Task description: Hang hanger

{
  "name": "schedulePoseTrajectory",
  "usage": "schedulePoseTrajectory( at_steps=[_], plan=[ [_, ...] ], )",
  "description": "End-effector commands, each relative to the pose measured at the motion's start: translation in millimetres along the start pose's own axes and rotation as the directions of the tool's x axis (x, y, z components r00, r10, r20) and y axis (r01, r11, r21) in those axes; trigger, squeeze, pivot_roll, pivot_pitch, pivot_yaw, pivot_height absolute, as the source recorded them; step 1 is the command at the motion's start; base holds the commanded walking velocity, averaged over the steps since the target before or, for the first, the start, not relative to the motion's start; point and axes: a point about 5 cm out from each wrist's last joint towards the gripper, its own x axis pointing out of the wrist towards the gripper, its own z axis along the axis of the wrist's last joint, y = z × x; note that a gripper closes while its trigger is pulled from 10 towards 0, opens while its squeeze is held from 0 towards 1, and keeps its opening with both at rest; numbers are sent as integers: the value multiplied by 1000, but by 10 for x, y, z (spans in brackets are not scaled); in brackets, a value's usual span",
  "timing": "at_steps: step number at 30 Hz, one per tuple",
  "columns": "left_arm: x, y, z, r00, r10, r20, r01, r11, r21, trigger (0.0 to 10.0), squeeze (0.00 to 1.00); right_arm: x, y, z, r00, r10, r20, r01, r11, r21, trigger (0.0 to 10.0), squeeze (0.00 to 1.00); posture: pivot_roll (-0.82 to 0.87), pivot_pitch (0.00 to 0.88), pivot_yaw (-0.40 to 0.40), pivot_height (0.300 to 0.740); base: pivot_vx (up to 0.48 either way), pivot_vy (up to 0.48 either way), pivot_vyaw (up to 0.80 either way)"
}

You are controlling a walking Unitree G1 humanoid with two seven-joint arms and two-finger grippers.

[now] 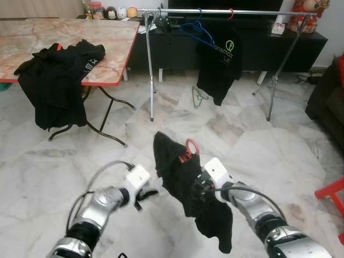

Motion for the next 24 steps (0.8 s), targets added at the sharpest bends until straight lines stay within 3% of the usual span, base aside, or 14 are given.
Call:
schedulePoseTrajectory(
  at_steps=[1, 4, 7, 9, 10, 11, 12, 18, 22, 24],
  plan=[
    [-39, 142, 133, 994, 66, 85, -64, 998, -20, 10000, 1000, -29, -6, 38, 999, 50, 11, -49, 994, -94, 0, 0, -82, 0, -48, 740, 0, 0, 0],
    [-132, 311, 268, 981, 99, 164, -97, 995, -17, 10000, 1000, -89, 43, -54, 989, 150, -13, -150, 979, -135, 0, 0, -76, 0, -48, 740, 0, 0, 0],
    [-158, 285, 302, 982, 25, 189, -30, 999, 21, 10000, 1000, -118, 91, -98, 977, 214, -24, -215, 961, -172, 0, 0, -72, 0, -47, 740, 0, 0, 0],
    [-182, 138, 257, 973, -150, 173, 145, 989, 42, 10000, 1000, -150, 136, -149, 962, 269, -39, -271, 941, -204, 0, 0, -72, 0, -43, 740, 0, 0, 0],
    [-213, 65, 224, 957, -243, 159, 239, 970, 44, 10000, 890, -159, 150, -168, 958, 281, -49, -285, 932, -225, 0, 0, -76, 0, -40, 740, 0, 0, 0],
    [-235, 21, 202, 943, -297, 152, 294, 955, 44, 10000, 890, -166, 158, -179, 956, 289, -55, -294, 926, -239, 0, 0, -76, 0, -40, 740, 0, 0, 0],
    [-260, -18, 178, 928, -346, 140, 342, 938, 47, 10000, 0, -170, 169, -193, 952, 298, -63, -304, 919, -249, 0, 0, -79, 0, -39, 740, 0, 0, 0],
    [-315, -195, 99, 849, -519, 95, 519, 854, 28, 10000, 0, -154, 262, -182, 929, 367, -46, -366, 893, -261, 0, 0, -76, 0, -38, 740, 0, 0, 0],
    [-282, -203, 102, 855, -509, 94, 508, 860, 39, 10000, 0, -148, 294, -176, 918, 393, -52, -391, 877, -279, 0, 0, -76, 0, -37, 740, 0, 0, 0],
    [-249, -149, 117, 882, -462, 92, 460, 887, 48, 10000, 0, -145, 318, -171, 909, 414, -49, -410, 866, -287, 0, 0, -74, 0, -44, 740, 0, 0, 0]
  ],
)
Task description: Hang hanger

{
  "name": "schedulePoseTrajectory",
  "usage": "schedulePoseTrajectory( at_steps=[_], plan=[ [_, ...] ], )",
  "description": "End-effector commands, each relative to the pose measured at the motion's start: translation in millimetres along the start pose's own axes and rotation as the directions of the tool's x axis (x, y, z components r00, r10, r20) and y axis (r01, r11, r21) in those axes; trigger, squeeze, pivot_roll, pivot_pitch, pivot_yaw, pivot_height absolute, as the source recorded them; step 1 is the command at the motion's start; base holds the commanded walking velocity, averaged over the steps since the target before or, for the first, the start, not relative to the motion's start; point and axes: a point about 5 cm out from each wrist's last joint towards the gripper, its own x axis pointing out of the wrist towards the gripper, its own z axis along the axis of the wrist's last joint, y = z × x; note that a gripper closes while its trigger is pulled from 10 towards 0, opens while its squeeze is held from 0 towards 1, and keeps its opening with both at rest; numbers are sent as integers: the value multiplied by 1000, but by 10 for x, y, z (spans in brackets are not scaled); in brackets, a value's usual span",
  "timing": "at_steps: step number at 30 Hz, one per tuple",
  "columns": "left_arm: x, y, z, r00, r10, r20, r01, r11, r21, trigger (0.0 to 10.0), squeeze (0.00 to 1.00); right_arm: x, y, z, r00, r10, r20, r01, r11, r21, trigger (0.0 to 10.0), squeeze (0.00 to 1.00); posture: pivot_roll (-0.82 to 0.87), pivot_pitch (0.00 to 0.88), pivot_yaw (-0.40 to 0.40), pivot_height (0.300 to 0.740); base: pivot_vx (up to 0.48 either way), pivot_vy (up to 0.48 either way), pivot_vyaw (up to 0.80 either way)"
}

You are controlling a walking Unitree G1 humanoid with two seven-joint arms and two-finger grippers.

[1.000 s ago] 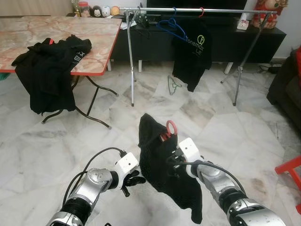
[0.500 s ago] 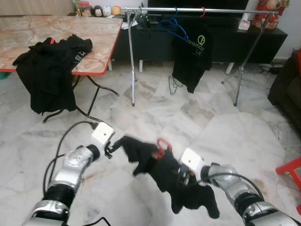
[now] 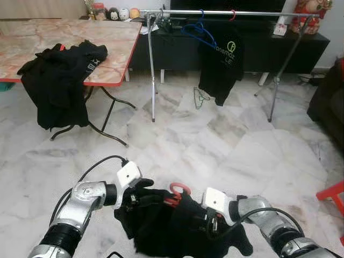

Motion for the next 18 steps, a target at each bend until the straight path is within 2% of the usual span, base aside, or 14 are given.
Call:
schedulePoseTrajectory(
  at_steps=[1, 12, 14, 17, 18],
  plan=[
    [-11, 55, 42, 1000, 26, -4, -26, 999, 24, 10000, 0, -2, -24, 80, 999, 7, 35, -6, 999, -47, 0, 0, -74, 0, -44, 740, 0, 0, 0],
    [-10, -68, -11, 993, -115, 0, 115, 992, -54, 10000, 0, -24, -42, 112, 998, 22, 52, -19, 997, -69, 0, 0, -76, 0, -47, 740, 0, 0, 0],
    [-1, -147, -53, 983, -183, -17, 182, 981, -70, 10000, 0, -26, -44, 112, 999, 21, 50, -17, 997, -73, 0, 0, -76, 0, -47, 740, 0, 0, 0],
    [34, -162, -87, 983, -179, -40, 176, 983, -57, 10000, 0, -23, -45, 115, 999, 20, 51, -16, 997, -76, 0, 0, -76, 0, -47, 740, 0, 0, 0],
    [69, -160, -80, 986, -166, -30, 165, 985, -54, 10000, 361, -14, -45, 128, 998, 21, 55, -17, 997, -78, 0, 0, -77, 0, -47, 740, 0, 0, 0]
  ],
)
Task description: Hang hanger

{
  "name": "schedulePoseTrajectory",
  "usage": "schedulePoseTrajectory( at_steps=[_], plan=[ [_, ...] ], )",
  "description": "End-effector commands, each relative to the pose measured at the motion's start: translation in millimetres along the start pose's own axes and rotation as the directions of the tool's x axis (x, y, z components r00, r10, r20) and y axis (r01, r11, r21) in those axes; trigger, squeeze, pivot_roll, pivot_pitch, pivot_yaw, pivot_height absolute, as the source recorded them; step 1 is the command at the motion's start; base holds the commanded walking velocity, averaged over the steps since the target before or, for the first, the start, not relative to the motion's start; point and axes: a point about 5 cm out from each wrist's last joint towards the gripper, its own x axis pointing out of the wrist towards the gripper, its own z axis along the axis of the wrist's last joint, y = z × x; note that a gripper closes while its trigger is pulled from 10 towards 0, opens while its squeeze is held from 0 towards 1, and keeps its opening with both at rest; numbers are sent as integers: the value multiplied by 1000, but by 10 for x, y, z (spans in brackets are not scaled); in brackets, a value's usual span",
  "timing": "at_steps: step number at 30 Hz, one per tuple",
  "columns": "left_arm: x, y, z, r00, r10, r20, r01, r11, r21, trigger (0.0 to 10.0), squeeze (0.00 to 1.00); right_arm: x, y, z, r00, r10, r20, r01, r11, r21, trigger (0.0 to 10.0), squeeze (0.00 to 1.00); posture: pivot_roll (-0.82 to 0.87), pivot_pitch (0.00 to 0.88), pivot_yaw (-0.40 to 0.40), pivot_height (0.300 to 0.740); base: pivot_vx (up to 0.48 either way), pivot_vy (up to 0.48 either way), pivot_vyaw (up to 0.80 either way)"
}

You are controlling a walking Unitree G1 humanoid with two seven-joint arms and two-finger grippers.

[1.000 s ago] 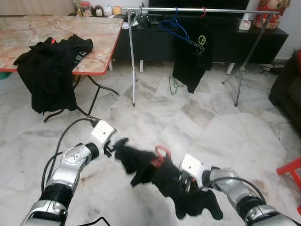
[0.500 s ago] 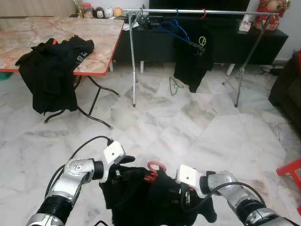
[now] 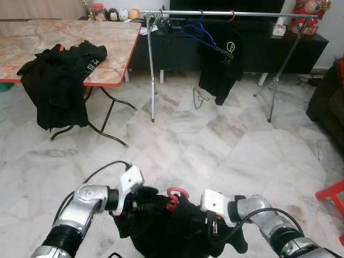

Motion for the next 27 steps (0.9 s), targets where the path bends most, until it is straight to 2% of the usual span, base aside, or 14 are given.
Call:
schedulePoseTrajectory(
  at_steps=[1, 2, 3, 8, 15, 16, 17, 18, 19, 27],
  plan=[
    [45, 0, 11, 1000, 1, -12, 0, 1000, 25, 10000, 361, -9, -66, 107, 999, -19, 42, 21, 999, -46, 0, 0, -77, 0, -47, 740, 0, 0, 0],
    [57, 1, 13, 1000, 2, -12, -2, 1000, 26, 10000, 478, -6, -67, 113, 999, -18, 44, 20, 999, -47, 0, 0, -77, 0, -47, 740, 0, 0, 0],
    [86, 2, 13, 1000, 5, -17, -5, 1000, 30, 10000, 518, -2, -70, 127, 999, -15, 51, 18, 999, -48, 0, 0, -77, 0, -47, 740, 0, 0, 0],
    [170, -3, -34, 999, 22, -40, -21, 999, 34, 10000, 439, 13, -79, 167, 998, -4, 62, 7, 998, -61, 0, 0, -79, 1, -46, 740, 0, 0, 0],
    [208, -33, -72, 999, 1, -41, 0, 1000, 26, 10000, 424, 30, -79, 195, 998, 3, 69, 2, 997, -71, 0, 0, -83, 6, -47, 740, 0, 0, 0],
    [211, -34, -72, 999, 1, -41, 0, 1000, 28, 10000, 353, 33, -80, 199, 998, 3, 70, 2, 997, -72, 0, 0, -83, 6, -47, 740, 0, 0, 0],
    [213, -34, -72, 999, 1, -41, 0, 1000, 30, 10000, 353, 34, -81, 201, 998, 3, 70, 2, 997, -72, 0, 0, -83, 6, -47, 740, 0, 0, 0],
    [220, -34, -83, 999, 2, -47, 0, 999, 32, 10000, 82, 39, -83, 210, 997, 3, 72, 2, 997, -74, 0, 0, -82, 8, -48, 740, 0, 0, 0],
    [224, -33, -89, 999, 5, -51, -3, 999, 36, 10000, 0, 41, -85, 215, 997, 4, 73, 2, 997, -75, 0, 0, -82, 8, -48, 740, 0, 0, 0],
    [274, -30, -106, 998, 30, -58, -27, 998, 58, 10000, 0, 50, -101, 254, 996, 5, 84, 3, 996, -85, 0, 0, -84, 8, -49, 740, 0, 0, 0]
  ],
)
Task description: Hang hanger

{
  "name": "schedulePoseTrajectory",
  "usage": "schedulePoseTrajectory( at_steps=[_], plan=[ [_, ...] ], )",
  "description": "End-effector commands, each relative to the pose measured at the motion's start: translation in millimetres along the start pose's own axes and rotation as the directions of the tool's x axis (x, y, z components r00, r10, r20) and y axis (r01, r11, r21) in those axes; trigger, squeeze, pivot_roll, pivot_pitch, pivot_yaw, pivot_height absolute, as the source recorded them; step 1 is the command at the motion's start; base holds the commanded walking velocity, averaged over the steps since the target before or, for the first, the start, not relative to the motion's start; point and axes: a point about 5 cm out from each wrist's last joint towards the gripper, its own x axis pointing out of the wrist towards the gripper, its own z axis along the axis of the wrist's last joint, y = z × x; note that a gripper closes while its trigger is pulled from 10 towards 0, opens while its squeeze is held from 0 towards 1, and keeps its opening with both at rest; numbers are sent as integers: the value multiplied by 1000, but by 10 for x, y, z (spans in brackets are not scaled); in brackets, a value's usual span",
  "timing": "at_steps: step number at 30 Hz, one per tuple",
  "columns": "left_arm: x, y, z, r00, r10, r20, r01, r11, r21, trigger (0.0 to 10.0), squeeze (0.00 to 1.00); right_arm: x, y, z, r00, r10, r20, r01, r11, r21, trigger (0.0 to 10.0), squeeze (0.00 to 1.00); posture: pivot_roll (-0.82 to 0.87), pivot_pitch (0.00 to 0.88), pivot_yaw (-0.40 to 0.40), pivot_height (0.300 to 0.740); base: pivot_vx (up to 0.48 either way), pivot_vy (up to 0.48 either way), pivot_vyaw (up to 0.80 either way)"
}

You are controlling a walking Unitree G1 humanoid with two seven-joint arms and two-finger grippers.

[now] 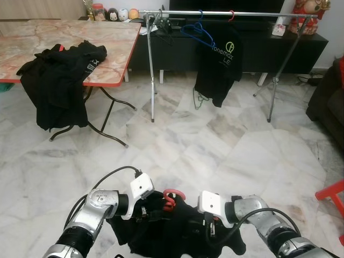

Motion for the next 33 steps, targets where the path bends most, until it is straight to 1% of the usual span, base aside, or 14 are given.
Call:
schedulePoseTrajectory(
  at_steps=[1, 2, 3, 4, 5, 33],
  plan=[
    [44, -7, -24, 1000, -3, -31, 4, 1000, 13, 9098, 0, -15, -125, 197, 997, -31, 69, 36, 996, -76, 0, 0, -84, 8, -49, 740, 0, 0, 0],
    [47, -5, -23, 1000, -1, -30, 1, 1000, 14, 6784, 0, -13, -125, 199, 997, -30, 69, 36, 996, -76, 0, 0, -84, 8, -49, 740, 0, 0, 0],
    [51, -3, -22, 1000, 1, -28, 0, 1000, 14, 6588, 0, -10, -124, 201, 997, -30, 70, 35, 996, -76, 0, 0, -84, 8, -49, 740, 0, 0, 0],
    [52, -3, -21, 1000, 1, -26, -1, 1000, 14, 4353, 0, -8, -123, 202, 997, -29, 71, 35, 996, -76, 0, 0, -84, 8, -49, 740, 0, 0, 0],
    [56, -1, -20, 1000, 2, -23, -2, 1000, 14, 78, 0, -4, -123, 205, 997, -29, 71, 34, 996, -77, 0, 0, -84, 8, -51, 740, 0, 0, 0],
    [62, 0, -21, 1000, 3, -21, -2, 1000, 13, 0, 0, -1, -125, 210, 997, -29, 72, 34, 996, -77, 0, 0, -84, 8, -51, 740, 0, 0, 0]
  ],
)
